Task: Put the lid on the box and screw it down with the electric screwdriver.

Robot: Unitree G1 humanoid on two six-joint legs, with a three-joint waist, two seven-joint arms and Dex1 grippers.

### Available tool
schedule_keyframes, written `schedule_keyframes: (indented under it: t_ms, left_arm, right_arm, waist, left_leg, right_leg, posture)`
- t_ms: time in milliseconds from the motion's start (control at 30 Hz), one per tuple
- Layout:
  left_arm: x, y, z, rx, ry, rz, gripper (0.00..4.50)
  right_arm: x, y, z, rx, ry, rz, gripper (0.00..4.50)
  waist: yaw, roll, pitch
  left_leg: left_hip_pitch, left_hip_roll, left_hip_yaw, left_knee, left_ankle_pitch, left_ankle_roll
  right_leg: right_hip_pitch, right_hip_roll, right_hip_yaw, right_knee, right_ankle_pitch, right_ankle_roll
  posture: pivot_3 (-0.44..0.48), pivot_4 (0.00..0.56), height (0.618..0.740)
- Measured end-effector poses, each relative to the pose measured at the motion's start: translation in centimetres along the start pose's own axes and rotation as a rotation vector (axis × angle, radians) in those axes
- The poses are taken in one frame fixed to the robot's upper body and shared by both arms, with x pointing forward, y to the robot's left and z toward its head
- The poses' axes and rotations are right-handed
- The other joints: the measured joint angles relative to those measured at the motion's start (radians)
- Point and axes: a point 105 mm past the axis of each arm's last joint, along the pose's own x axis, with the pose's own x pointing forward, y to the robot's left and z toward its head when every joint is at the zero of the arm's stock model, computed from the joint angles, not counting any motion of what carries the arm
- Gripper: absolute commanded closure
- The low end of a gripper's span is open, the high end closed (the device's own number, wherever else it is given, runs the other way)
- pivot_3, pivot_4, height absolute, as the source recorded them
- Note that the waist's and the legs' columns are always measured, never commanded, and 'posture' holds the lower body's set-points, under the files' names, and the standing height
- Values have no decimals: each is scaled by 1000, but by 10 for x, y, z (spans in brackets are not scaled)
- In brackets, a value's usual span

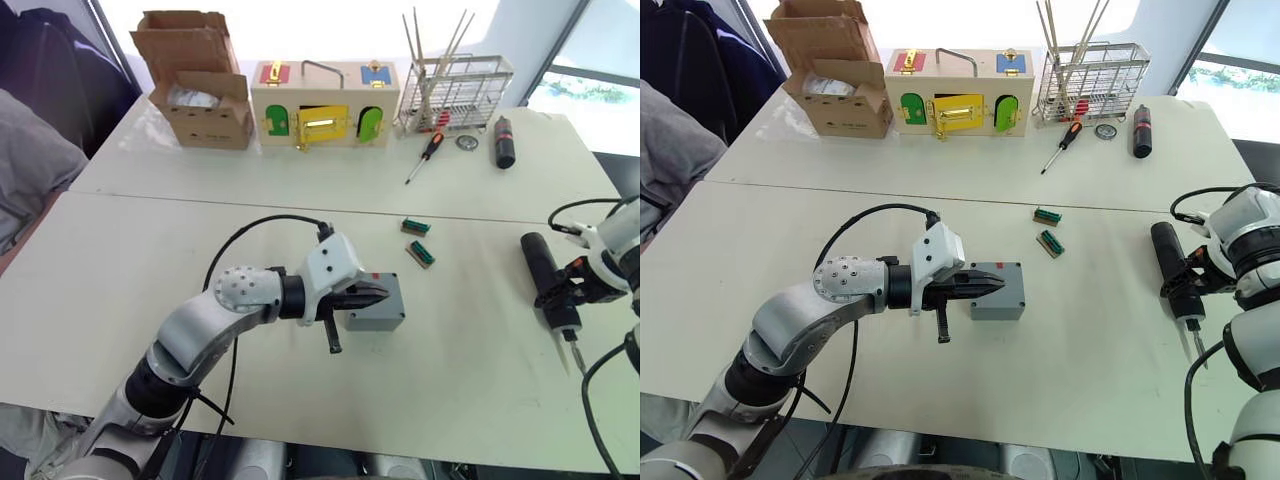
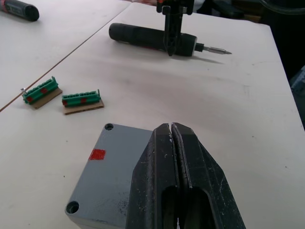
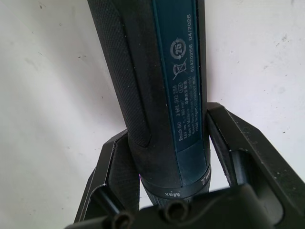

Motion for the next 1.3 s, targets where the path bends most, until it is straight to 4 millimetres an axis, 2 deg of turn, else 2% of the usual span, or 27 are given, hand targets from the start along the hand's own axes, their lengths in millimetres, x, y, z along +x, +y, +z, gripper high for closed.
schedule_keyframes:
  t_ms: [133, 200, 233, 300, 333, 367, 467, 500, 567, 633, 667, 733, 800, 933, 1100, 1167, 1300]
  left_arm:
    - [-2, 3, -3, -2, 17, -4, 4500]
    - [-5, 7, -7, -5, 36, 1, 4500]
    - [-6, 10, -9, -6, 46, 0, 4500]
    - [-8, 15, -8, 2, 55, -7, 4500]
    - [-10, 18, -8, 11, 64, -11, 4500]
    - [-10, 20, -7, 15, 69, -10, 4500]
    - [-15, 25, -7, 36, 93, -34, 4500]
    - [-17, 27, -9, 34, 108, -41, 4500]
    - [-21, 31, -15, 23, 133, -48, 4500]
    - [-22, 32, -17, 17, 143, -60, 4500]
    - [-23, 34, -18, 15, 152, -62, 4500]
    - [-23, 37, -17, 17, 158, -64, 4500]
    - [-22, 38, -17, 11, 152, -69, 4500]
    - [-15, 38, -19, -18, 137, -73, 4500]
    - [-1, 37, -15, -20, 116, -90, 4500]
    - [2, 36, -11, 1, 117, -105, 4500]
    - [2, 34, -23, 28, 182, -125, 4500]
  right_arm:
    - [-1, -2, 1, 44, -41, 10, 2602]
    - [-6, 0, 12, 123, -131, 49, 2602]
    - [-16, 4, 24, 172, -217, 92, 2602]
    - [-52, 15, 52, 220, -416, 182, 2602]
    - [-71, 19, 62, 229, -502, 219, 2602]
    - [-84, 22, 69, 232, -559, 243, 2602]
    - [-144, 33, 83, 258, -807, 366, 2602]
    - [-158, 42, 87, 224, -893, 398, 2602]
    - [-178, 73, 92, 91, -1084, 479, 2602]
    - [-177, 104, 87, -36, -1255, 504, 2602]
    - [-167, 131, 77, -124, -1383, 516, 2602]
    - [-140, 176, 59, -201, -1427, 619, 2602]
    - [-123, 197, 46, -228, -1429, 657, 2602]
    - [-114, 204, 30, -315, -1494, 570, 2602]
    - [-100, 213, 25, -377, -1477, 562, 2602]
    - [-101, 211, 24, -406, -1484, 544, 2602]
    - [-97, 201, 23, -407, -1466, 492, 2602]
  waist:
    - [0, -1, -1]
    - [-7, 0, 0]
    - [-13, 5, 2]
    - [-16, 15, 2]
    - [-15, 16, 2]
    - [-12, 16, 2]
    - [1, 16, 2]
    - [2, 15, 2]
    - [-6, 15, 1]
    - [-7, 13, 0]
    - [-8, 10, -2]
    - [-10, 11, -2]
    - [-3, 12, -1]
    - [-7, 12, -1]
    - [-16, 12, -1]
    - [-16, 12, -1]
    - [-15, 12, -1]
  left_leg:
    - [0, 0, 0, 0, 0, 0]
    - [0, -1, 2, 1, 0, -1]
    - [0, -1, 5, 0, 0, -1]
    - [0, 0, 8, -3, 0, -1]
    - [0, 1, 8, -4, 0, -1]
    - [0, 1, 7, -5, 0, -1]
    - [-5, 2, 2, -4, 1, -1]
    - [-7, 2, 2, -4, 1, -1]
    - [-10, 2, 2, 0, 1, -1]
    - [-10, 2, 1, 2, 1, -2]
    - [-10, 2, -1, 3, 1, -2]
    - [-13, 1, -1, 4, 1, -2]
    - [-15, -1, -2, 6, 3, -4]
    - [-15, -7, -4, 13, 0, 1]
    - [-14, -6, -3, 13, -1, 2]
    - [-13, -5, -3, 12, -1, 2]
    - [-13, -5, -3, 11, -1, 2]
  right_leg:
    - [1, 0, -1, -1, 0, 0]
    - [0, 0, 1, 0, 0, 0]
    - [-2, 0, 3, 1, 0, 0]
    - [-6, 0, 4, 2, 0, 0]
    - [-7, 1, 4, 2, 0, 0]
    - [-7, 2, 3, 2, 0, 0]
    - [-9, 4, 1, 2, 0, 0]
    - [-9, 4, 1, 1, 0, 0]
    - [-10, 4, 1, 5, 0, 0]
    - [-11, 4, 1, 9, 1, 1]
    - [-13, 4, 1, 15, 1, 1]
    - [-18, 4, 2, 21, 1, 1]
    - [-20, 3, 2, 22, 1, 1]
    - [-15, 0, 2, 21, 1, 1]
    - [-14, 0, 2, 20, 1, 1]
    - [-14, 1, 2, 19, 1, 1]
    - [-14, 1, 2, 19, 1, 1]
  posture:
    - [0, 150, 740]
    - [0, 150, 740]
    - [0, 150, 740]
    - [0, 150, 740]
    - [0, 150, 740]
    - [0, 150, 740]
    - [0, 150, 740]
    - [0, 150, 740]
    - [0, 150, 740]
    - [0, 150, 740]
    - [0, 150, 740]
    - [0, 150, 740]
    - [0, 150, 740]
    - [0, 150, 740]
    - [0, 150, 740]
    - [0, 150, 740]
    - [0, 150, 740]
